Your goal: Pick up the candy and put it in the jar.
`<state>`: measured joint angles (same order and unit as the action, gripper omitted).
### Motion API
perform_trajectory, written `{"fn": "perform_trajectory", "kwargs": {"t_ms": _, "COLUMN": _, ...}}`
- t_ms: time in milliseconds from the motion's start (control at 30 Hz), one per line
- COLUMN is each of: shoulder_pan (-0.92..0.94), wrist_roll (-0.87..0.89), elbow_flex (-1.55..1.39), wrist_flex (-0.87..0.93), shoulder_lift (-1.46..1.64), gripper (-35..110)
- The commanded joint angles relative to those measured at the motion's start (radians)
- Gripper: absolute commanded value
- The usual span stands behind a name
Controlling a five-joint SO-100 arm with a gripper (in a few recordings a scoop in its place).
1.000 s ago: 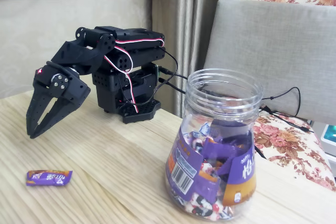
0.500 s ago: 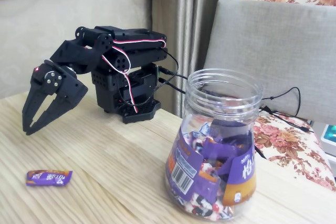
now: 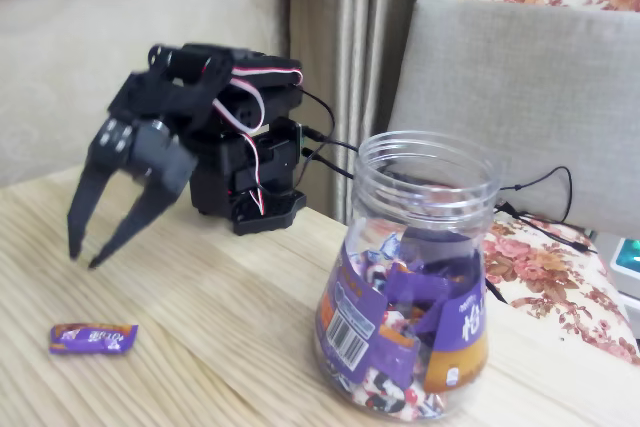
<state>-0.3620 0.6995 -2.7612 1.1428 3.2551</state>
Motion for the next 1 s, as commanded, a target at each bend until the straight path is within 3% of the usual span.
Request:
{"fn": "perform_trajectory", "kwargs": {"t_ms": 0, "shoulder_pan": -0.009, "wrist_roll": -0.055, "elbow_flex": 0.330, "wrist_flex": 0.118, "shoulder_lift": 0.005, "gripper": 26}}
{"fn": "perform_trajectory", "kwargs": {"t_ms": 233, "shoulder_pan": 0.006, "wrist_roll": -0.041, "elbow_flex": 0.703, "wrist_flex": 0.213, "shoulder_lift": -0.268, "gripper": 52}}
{"fn": "perform_trajectory", "kwargs": {"t_ms": 367, "shoulder_pan": -0.178, "wrist_roll": -0.126, "elbow_flex": 0.868, "wrist_flex": 0.206, "shoulder_lift": -0.469, "gripper": 50}}
{"fn": "perform_trajectory", "kwargs": {"t_ms": 400, "shoulder_pan": -0.222, "wrist_roll": -0.170, "elbow_flex": 0.888, "wrist_flex": 0.186, "shoulder_lift": -0.505, "gripper": 43}}
{"fn": "perform_trajectory", "kwargs": {"t_ms": 567, "shoulder_pan": -0.238, "wrist_roll": -0.190, "elbow_flex": 0.980, "wrist_flex": 0.213, "shoulder_lift": -0.655, "gripper": 36}}
{"fn": "perform_trajectory", "kwargs": {"t_ms": 767, "shoulder_pan": -0.207, "wrist_roll": -0.190, "elbow_flex": 1.273, "wrist_flex": 0.541, "shoulder_lift": -1.101, "gripper": 33}}
{"fn": "perform_trajectory", "kwargs": {"t_ms": 967, "shoulder_pan": -0.247, "wrist_roll": -0.216, "elbow_flex": 1.325, "wrist_flex": 0.634, "shoulder_lift": -1.358, "gripper": 32}}
